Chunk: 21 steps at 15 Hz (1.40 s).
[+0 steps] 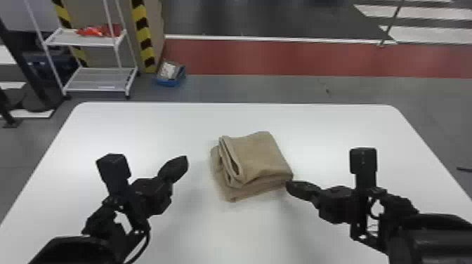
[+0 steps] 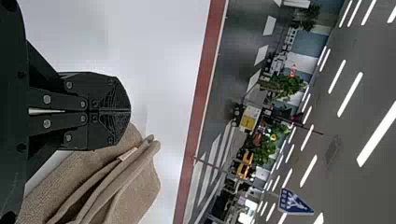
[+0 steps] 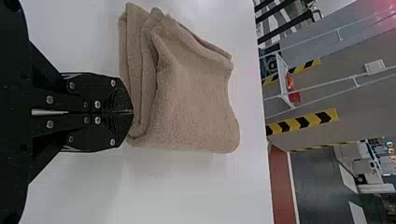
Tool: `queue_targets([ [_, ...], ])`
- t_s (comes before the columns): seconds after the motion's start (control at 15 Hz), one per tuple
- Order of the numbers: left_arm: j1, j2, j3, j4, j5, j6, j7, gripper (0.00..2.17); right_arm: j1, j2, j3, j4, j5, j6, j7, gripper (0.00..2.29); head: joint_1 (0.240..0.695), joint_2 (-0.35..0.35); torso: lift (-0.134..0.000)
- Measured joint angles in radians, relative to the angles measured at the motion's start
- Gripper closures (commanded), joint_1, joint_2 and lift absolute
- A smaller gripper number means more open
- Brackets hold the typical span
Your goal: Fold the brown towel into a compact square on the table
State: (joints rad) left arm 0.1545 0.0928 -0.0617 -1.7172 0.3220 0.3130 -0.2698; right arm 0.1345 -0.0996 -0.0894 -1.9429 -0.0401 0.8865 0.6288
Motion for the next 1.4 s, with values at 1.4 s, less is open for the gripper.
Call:
queue_targets([
  [1.4, -0.127, 0.020, -0.098, 0.211, 0.000, -0.203, 0.018, 2.14, -0.037, 0.003, -0.290, 0.093, -0.191, -0.134, 0.022, 1.95, 0.695, -0.174, -0.112],
])
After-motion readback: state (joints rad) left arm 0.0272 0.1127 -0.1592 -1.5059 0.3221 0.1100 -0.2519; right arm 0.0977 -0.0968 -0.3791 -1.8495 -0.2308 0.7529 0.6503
